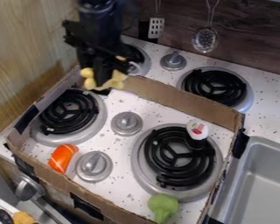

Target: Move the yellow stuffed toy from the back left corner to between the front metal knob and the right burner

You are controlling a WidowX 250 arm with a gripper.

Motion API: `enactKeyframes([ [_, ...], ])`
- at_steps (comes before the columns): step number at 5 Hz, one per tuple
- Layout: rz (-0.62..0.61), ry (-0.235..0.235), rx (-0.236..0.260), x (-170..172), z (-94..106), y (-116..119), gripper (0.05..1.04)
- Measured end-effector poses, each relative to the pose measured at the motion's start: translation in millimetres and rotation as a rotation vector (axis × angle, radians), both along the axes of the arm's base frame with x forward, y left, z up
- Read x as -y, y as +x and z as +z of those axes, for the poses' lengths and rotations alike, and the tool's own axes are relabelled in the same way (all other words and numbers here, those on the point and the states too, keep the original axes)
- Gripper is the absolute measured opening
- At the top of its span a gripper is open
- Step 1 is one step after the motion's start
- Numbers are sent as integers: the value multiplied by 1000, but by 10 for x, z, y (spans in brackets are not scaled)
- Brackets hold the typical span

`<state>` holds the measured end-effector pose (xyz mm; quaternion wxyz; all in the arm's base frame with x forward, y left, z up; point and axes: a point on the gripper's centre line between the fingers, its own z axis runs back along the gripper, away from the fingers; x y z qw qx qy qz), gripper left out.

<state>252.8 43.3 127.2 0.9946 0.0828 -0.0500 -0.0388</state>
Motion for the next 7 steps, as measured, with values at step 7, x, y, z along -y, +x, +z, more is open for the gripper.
enactKeyframes([
  [7, 67, -128, 34, 461, -654, -7, 224],
])
